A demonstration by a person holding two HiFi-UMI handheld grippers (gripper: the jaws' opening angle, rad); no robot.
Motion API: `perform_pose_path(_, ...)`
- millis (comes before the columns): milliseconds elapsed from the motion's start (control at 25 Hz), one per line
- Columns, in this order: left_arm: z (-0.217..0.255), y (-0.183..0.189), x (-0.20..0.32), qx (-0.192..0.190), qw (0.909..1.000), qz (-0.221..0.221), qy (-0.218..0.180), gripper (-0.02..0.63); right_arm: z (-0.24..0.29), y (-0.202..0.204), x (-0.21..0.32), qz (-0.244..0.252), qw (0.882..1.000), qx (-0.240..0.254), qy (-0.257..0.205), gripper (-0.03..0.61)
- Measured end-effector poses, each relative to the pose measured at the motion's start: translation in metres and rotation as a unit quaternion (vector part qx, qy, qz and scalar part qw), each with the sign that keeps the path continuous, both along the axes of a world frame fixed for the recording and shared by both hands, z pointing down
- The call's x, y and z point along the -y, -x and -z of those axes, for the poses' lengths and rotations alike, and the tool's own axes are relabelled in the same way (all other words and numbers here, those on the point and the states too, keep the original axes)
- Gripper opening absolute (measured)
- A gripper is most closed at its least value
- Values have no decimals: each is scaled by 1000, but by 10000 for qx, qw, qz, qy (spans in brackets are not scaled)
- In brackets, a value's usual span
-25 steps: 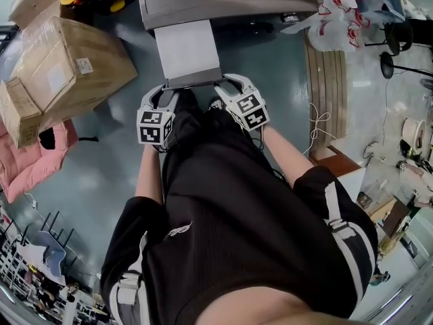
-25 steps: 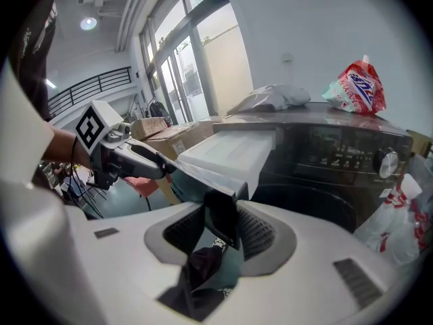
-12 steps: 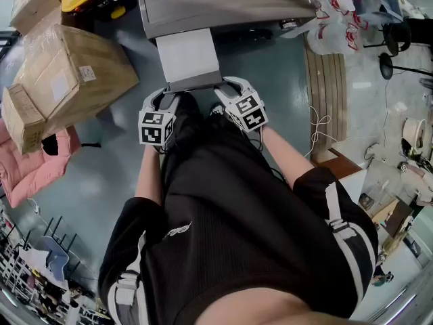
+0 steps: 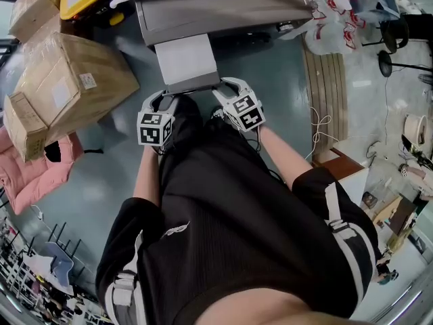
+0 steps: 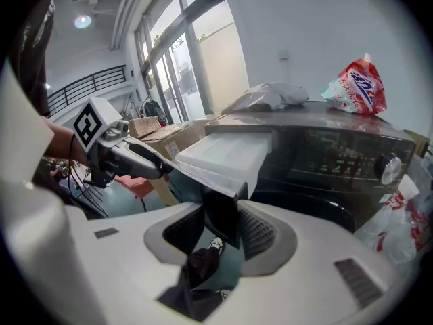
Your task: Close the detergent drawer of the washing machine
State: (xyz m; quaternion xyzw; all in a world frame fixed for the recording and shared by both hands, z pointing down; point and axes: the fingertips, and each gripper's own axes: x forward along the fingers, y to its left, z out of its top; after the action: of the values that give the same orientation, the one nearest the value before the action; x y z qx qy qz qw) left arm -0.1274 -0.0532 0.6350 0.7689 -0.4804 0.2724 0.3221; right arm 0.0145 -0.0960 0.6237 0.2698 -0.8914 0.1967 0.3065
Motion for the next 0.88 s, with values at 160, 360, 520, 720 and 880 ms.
perform_pose_path(160,0,0,2,3,10000,-21,7,186,-4,-1,-1,3,10000,-35,61,153)
perform_pose_path(360,0,2,7,-10,10000,-8,-15,184,-3,1,4,-14,10000,-27,40,153)
perform_pose_path(520,0,4,9,-24,10000,4,-26,184,-7,2,4,30,9999,-63,85,153)
perform_pose_path(720,2,4,16,-46,10000,21,-53,186,-6,2,13,-8,10000,-83,25,153)
perform_pose_path(880,2,6,18,-75,10000,22,-62,186,-9,2,13,20,9999,-126,88,153)
